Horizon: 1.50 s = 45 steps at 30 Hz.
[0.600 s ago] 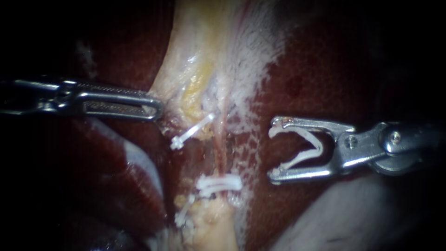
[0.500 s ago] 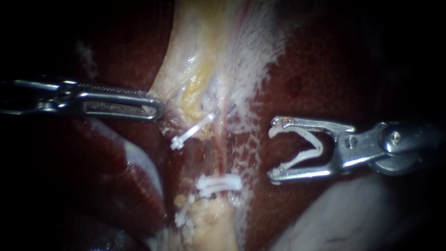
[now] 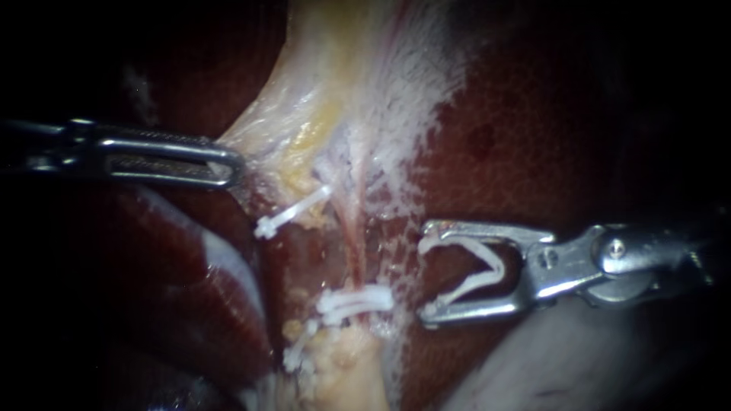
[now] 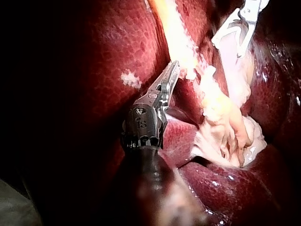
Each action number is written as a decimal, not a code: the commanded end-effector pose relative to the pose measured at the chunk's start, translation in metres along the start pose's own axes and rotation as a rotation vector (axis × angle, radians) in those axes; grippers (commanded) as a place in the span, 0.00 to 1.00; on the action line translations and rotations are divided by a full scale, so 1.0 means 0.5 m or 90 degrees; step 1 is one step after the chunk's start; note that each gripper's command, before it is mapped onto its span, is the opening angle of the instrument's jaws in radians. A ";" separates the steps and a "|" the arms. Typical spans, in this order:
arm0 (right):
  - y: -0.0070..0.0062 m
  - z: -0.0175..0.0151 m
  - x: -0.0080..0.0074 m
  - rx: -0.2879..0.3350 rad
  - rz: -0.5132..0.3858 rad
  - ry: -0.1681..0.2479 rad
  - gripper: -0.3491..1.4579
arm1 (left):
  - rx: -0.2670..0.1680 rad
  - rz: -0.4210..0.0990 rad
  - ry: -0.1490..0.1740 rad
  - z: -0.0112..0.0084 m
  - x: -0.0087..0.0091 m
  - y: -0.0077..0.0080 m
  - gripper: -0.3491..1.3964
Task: Clipping third clip right tube
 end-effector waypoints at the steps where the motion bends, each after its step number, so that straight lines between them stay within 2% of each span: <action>1: 0.0004 0.0009 -0.0001 0.000 0.015 0.000 0.51 | -0.001 -0.006 -0.005 -0.0011 -0.0005 -0.0007 0.00; 8: 0.0021 0.0052 -0.0013 -0.002 0.055 -0.001 0.50 | 0.001 0.003 -0.014 -0.0044 -0.0032 -0.0044 0.00; 16: 0.0052 0.0092 -0.0021 0.003 0.064 -0.002 0.49 | -0.002 0.005 -0.017 -0.0052 -0.0041 -0.0076 0.00; 23: 0.0070 0.0128 -0.0029 0.006 0.075 -0.003 0.49 | -0.002 0.005 -0.017 -0.0055 -0.0043 -0.0082 0.00; 34: 0.0078 0.0186 -0.0025 0.027 0.071 -0.006 0.49 | -0.002 0.008 -0.019 -0.0056 -0.0046 -0.0086 0.00; 40: 0.0081 0.0205 -0.0017 0.054 0.065 -0.009 0.48 | -0.002 0.008 -0.019 -0.0055 -0.0046 -0.0086 0.00; 45: 0.0078 0.0210 -0.0013 0.056 0.066 -0.010 0.47 | -0.002 0.008 -0.019 -0.0053 -0.0047 -0.0087 0.00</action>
